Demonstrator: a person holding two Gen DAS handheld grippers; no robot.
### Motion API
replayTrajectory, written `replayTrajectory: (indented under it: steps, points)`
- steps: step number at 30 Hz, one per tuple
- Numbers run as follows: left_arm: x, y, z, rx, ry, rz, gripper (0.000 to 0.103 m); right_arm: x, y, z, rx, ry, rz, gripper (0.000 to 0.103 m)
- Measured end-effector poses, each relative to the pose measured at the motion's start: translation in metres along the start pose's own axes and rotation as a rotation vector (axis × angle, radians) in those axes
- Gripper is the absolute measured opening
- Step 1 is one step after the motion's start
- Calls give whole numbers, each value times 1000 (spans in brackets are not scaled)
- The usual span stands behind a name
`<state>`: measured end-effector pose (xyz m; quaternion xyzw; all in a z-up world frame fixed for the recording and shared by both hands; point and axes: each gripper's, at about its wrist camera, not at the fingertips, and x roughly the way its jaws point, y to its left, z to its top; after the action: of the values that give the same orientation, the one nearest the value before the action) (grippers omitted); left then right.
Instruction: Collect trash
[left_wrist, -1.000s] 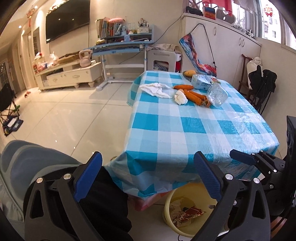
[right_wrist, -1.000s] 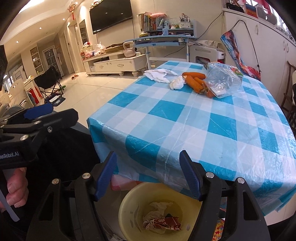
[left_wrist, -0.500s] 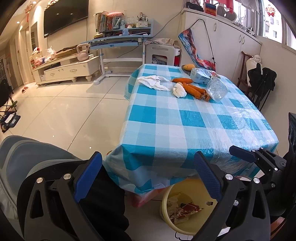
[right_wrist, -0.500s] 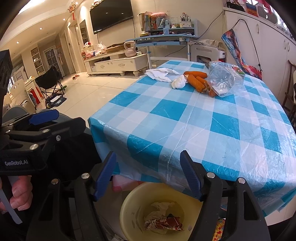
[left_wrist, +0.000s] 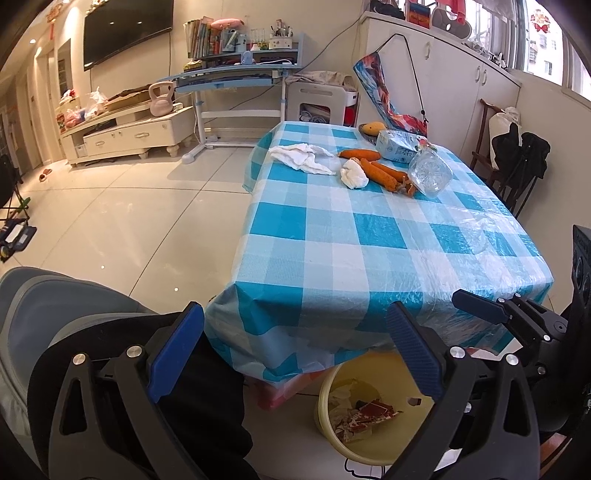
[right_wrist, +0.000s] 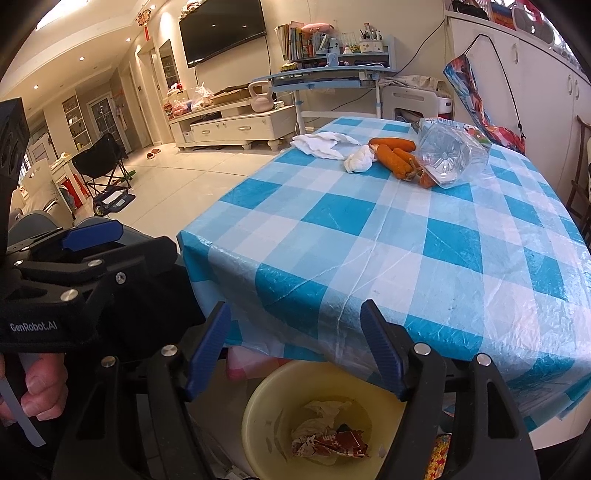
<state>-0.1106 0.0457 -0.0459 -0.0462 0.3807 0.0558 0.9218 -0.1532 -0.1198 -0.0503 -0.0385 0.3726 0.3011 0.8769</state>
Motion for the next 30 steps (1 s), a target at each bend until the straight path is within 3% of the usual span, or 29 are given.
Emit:
replayTrajectory:
  steps: [30]
  points:
    - [2,-1,-2,-9,14,-11,96,6,1,-3,-7,23,16,72]
